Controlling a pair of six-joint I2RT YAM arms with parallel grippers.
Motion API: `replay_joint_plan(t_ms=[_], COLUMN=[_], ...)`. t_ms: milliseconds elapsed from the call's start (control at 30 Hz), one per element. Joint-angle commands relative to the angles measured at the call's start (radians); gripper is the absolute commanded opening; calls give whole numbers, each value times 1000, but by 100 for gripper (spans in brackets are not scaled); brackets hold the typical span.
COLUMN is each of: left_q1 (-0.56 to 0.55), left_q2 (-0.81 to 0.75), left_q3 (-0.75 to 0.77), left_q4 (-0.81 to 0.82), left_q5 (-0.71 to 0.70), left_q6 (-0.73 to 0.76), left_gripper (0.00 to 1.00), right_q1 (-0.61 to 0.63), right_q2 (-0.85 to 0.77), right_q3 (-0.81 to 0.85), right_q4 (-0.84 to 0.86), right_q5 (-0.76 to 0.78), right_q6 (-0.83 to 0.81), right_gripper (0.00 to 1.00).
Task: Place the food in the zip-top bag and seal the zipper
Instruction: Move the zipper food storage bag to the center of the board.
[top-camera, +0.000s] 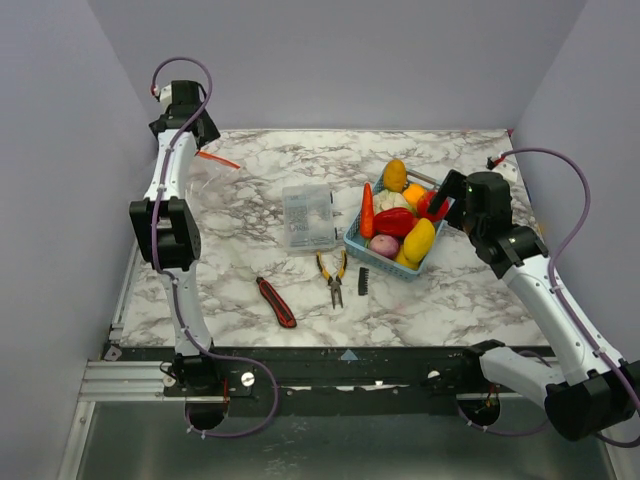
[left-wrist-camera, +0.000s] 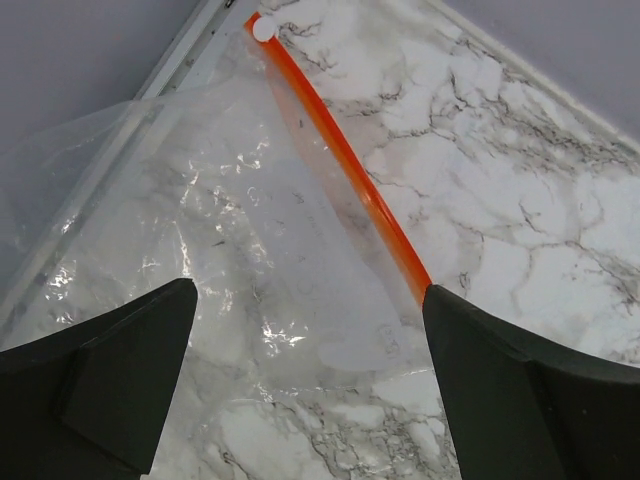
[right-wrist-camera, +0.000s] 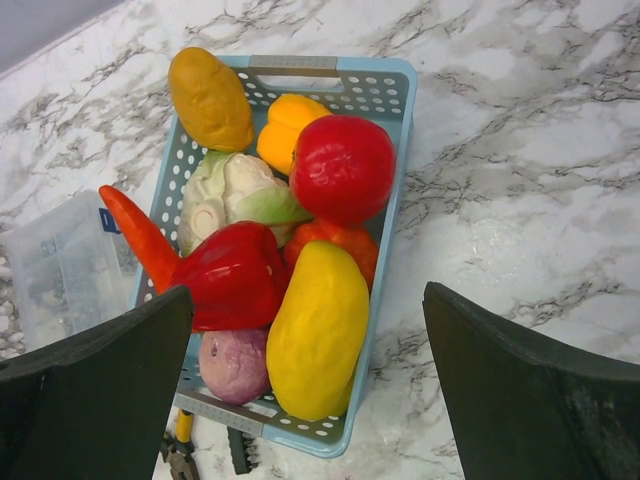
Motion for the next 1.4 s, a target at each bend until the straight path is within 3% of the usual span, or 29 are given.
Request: replay_joint_plan(t_ms=[0,167,300,467,533,567,767,1000,1167,1367], left_q1=[-11,-12,-12,-11,-11,-11,-11,-57,-147,-173], left_q2=[130,93,12,-55,-94,-122,-312,-576,-772,-990], left_q3=[196,41,-122,-236,-295,-337,-615,-941,-1126,-1281], left_q4=[-279,-283,-214,-168,-136,-108,53,156,186,183], left_q5=[-67,-9,57,124,146,149,198,303,337,484], left_q6=[75,70,70,99,120,130,150,67,90,100], left_gripper=[98,97,69,20,10,0,0,0,0,0], right_q1=[-3,-3,-3,-3,-3,-2,-4,-2,-2,10], right_q2=[-3,-26,-39,-29,-22,-22,-52,-61,-16,-33], right_q3=[-12,-25,-33,-23,-14,-12,-28,-55,-55,-92], right_q4=[15,20,18,-24,-51,-60,-60,-8,12,118], right_q5=[-10,-18,-31,-68,-81,-84,-100,-170,-408,-629], right_q6=[1,-5,-3,-4,-8,-5,9,22,-27,37], right_gripper=[100,100,100,100,100,100,100,100,100,100])
